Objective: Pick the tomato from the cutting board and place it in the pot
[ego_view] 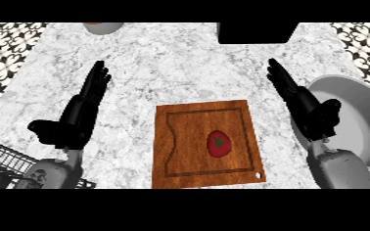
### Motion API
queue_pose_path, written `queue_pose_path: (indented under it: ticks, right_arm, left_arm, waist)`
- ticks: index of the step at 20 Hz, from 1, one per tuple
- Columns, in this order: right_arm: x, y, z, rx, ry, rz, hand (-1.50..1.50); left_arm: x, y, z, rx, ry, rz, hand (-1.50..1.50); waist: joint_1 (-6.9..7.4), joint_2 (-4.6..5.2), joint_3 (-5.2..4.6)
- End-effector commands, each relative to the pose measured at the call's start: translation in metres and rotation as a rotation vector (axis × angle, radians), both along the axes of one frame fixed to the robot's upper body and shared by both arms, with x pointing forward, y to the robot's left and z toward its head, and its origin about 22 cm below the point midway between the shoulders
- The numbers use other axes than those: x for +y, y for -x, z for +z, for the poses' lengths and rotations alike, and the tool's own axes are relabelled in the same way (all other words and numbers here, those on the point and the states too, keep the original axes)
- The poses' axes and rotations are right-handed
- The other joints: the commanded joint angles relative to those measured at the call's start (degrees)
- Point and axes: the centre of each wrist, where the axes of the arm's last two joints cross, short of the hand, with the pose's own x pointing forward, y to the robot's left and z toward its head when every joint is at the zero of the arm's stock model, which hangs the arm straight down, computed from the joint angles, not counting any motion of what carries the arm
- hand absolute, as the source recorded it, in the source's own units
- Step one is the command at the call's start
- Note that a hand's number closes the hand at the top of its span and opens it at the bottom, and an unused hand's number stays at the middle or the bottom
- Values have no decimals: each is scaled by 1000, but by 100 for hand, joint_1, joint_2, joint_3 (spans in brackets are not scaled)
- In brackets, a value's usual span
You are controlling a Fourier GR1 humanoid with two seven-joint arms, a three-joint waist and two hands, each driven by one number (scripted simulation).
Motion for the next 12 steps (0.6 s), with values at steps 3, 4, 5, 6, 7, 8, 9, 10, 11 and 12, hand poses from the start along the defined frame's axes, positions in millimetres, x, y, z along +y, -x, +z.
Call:
queue_pose_path:
  ticks: [3,4,5,6,7,8,9,10,11,12]
  right_arm:
    - [-25,29,-27,121,-13,-292,150]
    - [-26,41,-35,195,7,-365,150]
    - [-33,43,-41,229,0,-442,150]
    - [-44,62,-60,286,23,-530,150]
    - [-87,40,-16,56,588,-390,150]
    - [-88,45,-13,-36,559,-523,-150]
    - [-79,47,-11,-141,548,-546,-150]
    - [-76,58,-20,-168,570,-555,-150]
    - [-67,69,-29,-193,581,-558,-150]
    - [-46,75,-33,-231,528,-576,-150]
  left_arm:
    - [43,13,-12,98,-199,144,0]
    - [56,20,-20,134,-235,211,0]
    - [67,14,-19,159,-262,261,0]
    - [81,26,-30,203,-301,310,0]
    - [45,21,-32,201,-221,212,0]
    - [53,27,-38,247,-237,248,0]
    - [61,28,-37,263,-246,263,0]
    - [65,34,-41,268,-262,289,0]
    - [67,33,-35,280,-261,288,0]
    - [67,31,-33,265,-257,290,0]
  waist:
    - [-81,168,-165]
    - [-108,133,-172]
    - [-155,163,-169]
    - [-181,157,-162]
    - [-46,175,-307]
    - [-252,95,-234]
    - [-242,86,-197]
    - [-248,81,-184]
    - [-238,70,-171]
    - [-227,97,-175]
